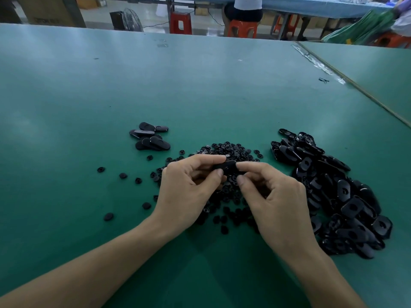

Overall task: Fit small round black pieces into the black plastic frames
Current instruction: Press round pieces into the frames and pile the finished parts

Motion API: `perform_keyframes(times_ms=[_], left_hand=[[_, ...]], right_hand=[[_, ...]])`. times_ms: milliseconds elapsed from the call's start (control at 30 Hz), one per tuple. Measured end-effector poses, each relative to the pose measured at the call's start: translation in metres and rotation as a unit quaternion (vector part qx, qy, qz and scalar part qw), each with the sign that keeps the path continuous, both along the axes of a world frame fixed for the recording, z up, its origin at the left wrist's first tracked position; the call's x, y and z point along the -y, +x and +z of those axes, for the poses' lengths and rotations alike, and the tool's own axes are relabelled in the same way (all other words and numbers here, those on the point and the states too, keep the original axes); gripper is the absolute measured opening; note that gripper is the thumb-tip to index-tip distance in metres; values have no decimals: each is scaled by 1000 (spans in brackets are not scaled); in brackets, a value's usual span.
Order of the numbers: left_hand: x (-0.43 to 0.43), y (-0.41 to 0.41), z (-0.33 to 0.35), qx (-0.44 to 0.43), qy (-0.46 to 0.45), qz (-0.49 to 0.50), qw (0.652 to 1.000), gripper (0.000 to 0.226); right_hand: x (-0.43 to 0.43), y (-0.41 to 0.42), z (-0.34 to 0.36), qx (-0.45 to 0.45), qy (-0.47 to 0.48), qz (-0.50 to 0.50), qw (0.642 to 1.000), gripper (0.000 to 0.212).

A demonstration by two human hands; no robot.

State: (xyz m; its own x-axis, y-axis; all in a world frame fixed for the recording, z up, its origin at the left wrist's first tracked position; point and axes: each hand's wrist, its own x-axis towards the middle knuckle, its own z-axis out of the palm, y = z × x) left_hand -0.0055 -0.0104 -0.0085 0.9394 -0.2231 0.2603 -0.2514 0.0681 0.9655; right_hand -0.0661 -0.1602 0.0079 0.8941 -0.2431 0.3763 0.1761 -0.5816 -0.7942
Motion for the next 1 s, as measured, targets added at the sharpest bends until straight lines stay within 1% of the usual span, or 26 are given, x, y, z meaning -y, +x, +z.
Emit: perform_keyframes(times_ms=[233,333,433,567,833,933,1000], left_hand=[[1,-1,0,2,19,-2,1000,22],[1,-1,0,11,35,-1,999,20],[1,-3,2,21,49,-9,999,19],[0,-3,3,23,56,-14,998,19],[0,-6,5,30,50,-20,998,22],[0,-6,6,32,55,-21,998,20],[1,-5,6,28,53,-21,998,19]], right_hand=[[1,0,1,14,33,-7,999,16],[1,0,2,15,31,-1,999,21],[0,0,2,2,53,4,999,25],[1,2,-1,-20,92,4,996,20],[-2,0,0,-6,79,4,997,23],[-3,0,0,2,54,-6,998,23],[-4,0,0,-2,55,-5,998,23]])
